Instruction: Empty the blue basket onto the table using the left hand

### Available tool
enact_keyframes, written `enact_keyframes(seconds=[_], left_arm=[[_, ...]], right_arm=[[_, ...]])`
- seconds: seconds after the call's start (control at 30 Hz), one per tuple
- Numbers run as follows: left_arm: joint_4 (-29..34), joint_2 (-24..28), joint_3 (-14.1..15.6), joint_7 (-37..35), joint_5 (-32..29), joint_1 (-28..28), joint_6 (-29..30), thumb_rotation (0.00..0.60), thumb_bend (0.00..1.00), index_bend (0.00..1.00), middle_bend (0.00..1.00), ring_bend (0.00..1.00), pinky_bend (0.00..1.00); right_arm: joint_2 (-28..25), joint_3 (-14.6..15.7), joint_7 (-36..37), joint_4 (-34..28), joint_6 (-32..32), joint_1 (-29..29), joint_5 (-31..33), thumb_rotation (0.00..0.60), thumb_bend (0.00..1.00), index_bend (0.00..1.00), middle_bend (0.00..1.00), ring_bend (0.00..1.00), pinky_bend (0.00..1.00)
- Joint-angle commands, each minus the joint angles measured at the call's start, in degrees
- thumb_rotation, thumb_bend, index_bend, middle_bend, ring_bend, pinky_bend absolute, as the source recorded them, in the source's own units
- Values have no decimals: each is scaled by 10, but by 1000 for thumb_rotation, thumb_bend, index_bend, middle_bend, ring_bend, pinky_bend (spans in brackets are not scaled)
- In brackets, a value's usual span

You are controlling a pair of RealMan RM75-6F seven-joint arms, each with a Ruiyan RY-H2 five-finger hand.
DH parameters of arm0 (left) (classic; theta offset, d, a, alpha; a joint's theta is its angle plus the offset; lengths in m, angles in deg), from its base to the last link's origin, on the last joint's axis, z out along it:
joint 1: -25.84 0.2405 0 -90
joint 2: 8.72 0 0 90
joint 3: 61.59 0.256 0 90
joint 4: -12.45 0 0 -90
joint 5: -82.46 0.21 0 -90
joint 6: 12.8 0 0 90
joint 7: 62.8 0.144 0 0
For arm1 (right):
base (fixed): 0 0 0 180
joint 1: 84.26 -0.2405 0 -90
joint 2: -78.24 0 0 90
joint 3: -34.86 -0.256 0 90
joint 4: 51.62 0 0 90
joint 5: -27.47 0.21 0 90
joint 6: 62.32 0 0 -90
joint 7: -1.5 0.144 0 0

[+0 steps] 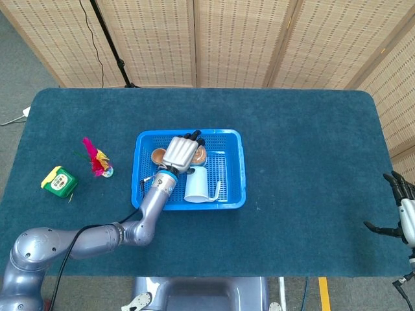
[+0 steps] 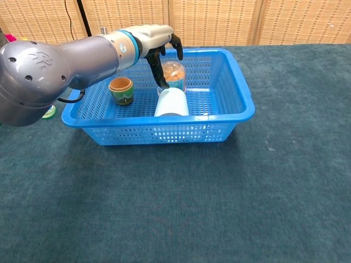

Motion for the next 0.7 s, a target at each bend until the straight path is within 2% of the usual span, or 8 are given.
enact_keyframes(seconds=[0.03,0.37,0.47,0.53,0.6,0.7], left_arm=[[-12,-8,-3,8,-10,-6,-1,600,147,299,154,210,348],[-37,-25,-8,23,-33,-21,-15,600,165,319,162,220,371],[-41,-29,-10,22,-32,-22,-12,600,240,427,259,304,450],[-45,-33,-10,22,-28,-23,-6,600,309,535,363,388,511],[-50,-37,-9,23,-24,-22,3,600,358,592,415,435,544],[-51,-41,-8,26,-20,-21,12,600,393,626,446,465,563]], right_arm=[[0,0,0,0,1,-1,1,600,0,0,0,0,0],[2,0,-3,3,8,-3,4,600,0,0,0,0,0],[2,0,-2,3,9,-4,4,600,0,0,0,0,0],[2,0,-1,4,9,-4,4,600,0,0,0,0,0],[2,-1,-1,4,9,-4,4,600,0,0,0,0,0],[2,0,0,3,8,-3,3,600,0,0,0,0,0]])
